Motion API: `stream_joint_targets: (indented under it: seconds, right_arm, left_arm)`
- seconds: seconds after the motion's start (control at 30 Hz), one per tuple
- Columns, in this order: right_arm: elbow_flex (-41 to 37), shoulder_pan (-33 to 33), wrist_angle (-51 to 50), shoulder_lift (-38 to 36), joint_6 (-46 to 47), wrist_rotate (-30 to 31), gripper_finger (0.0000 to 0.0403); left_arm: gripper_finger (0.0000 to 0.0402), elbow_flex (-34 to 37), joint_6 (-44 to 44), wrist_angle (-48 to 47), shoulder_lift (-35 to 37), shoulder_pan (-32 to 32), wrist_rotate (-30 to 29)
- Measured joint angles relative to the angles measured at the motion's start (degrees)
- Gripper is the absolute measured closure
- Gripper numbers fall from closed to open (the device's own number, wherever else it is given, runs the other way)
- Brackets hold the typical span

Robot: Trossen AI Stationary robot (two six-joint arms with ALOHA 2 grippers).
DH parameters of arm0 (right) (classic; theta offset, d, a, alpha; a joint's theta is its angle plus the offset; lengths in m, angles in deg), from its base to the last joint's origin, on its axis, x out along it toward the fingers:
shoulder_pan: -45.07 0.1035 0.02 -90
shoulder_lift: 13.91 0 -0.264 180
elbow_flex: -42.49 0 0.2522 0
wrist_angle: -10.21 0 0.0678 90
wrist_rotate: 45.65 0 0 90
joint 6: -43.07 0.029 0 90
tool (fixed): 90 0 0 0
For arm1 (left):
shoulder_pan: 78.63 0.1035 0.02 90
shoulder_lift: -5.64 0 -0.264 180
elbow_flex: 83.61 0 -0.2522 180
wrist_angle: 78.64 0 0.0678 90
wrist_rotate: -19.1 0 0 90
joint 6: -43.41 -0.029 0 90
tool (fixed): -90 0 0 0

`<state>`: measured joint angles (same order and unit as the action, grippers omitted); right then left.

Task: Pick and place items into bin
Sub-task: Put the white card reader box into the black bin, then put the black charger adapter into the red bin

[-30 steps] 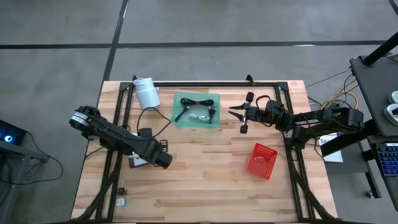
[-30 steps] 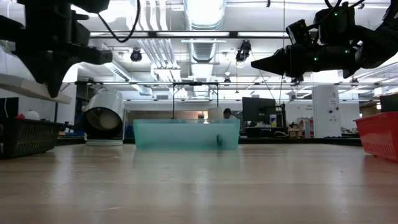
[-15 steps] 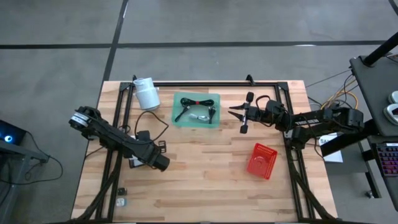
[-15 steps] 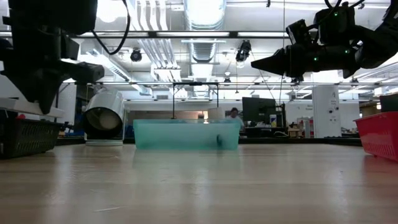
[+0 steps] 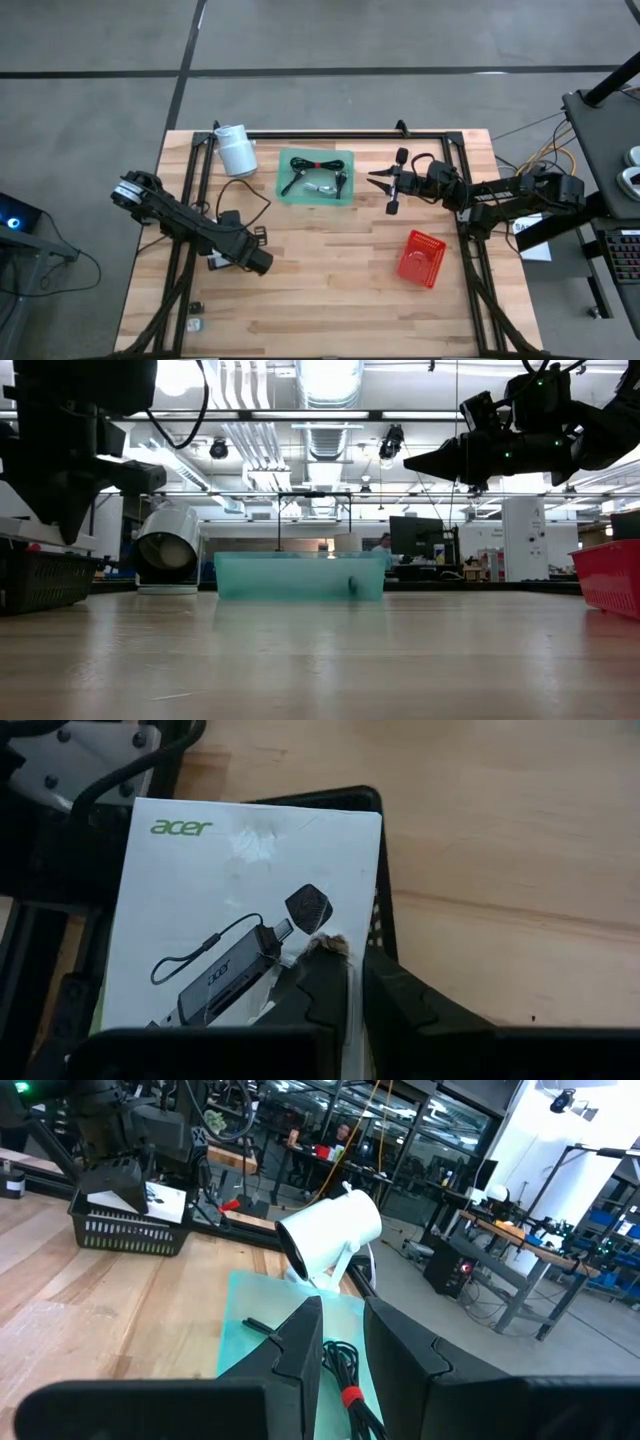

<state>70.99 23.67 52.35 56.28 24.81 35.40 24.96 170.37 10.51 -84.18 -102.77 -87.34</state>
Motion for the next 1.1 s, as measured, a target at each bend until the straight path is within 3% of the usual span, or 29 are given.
stream_joint_targets:
  seconds: [0.3,0.6,0.83,0.97,1.1]
  right_arm:
    - [0.0,0.0,0.0,0.0,-0.6,0.0,0.0337]
    - [0.0,0.0,0.0,0.0,-1.7,0.0,0.0337]
    - [0.0,0.0,0.0,0.0,-1.9,0.0,0.0337]
    - [0.0,0.0,0.0,0.0,-1.9,0.0,0.0337]
    - [0.0,0.0,0.0,0.0,-1.9,0.0,0.0337]
  left_arm:
    - [0.0382,0.0,-1.7,0.1,0.0,0.0,2.5]
    - [0.0274,0.0,-4.5,0.1,0.0,0.0,2.6]
    - [0.022,-2.4,-17.5,0.1,0.0,0.0,3.2]
    - [0.0217,-6.1,-22.7,1.0,0.0,0.0,6.9]
    - [0.0217,-9.0,-24.2,3.7,0.0,0.0,15.0]
